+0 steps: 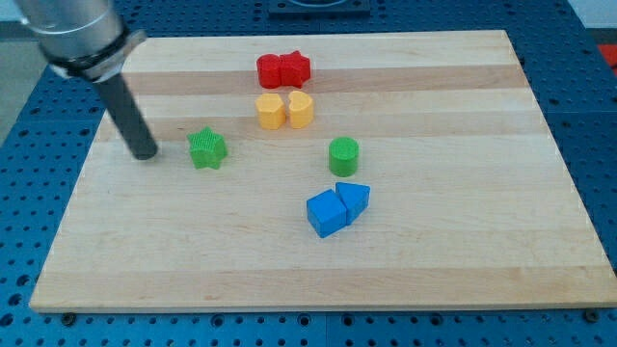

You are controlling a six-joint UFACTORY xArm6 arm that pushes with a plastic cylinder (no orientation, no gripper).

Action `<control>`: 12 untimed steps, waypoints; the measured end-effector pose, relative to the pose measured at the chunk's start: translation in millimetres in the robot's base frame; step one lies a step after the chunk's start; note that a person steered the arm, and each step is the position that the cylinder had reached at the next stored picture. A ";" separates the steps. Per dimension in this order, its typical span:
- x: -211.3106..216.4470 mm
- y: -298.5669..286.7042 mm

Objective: Push green star closer to green circle

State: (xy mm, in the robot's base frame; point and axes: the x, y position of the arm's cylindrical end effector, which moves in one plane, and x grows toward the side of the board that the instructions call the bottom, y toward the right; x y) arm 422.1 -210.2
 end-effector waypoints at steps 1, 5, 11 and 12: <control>-4.1 50.0; -10.3 34.4; -1.3 104.8; 4.0 96.6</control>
State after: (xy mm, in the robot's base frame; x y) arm 426.0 -113.6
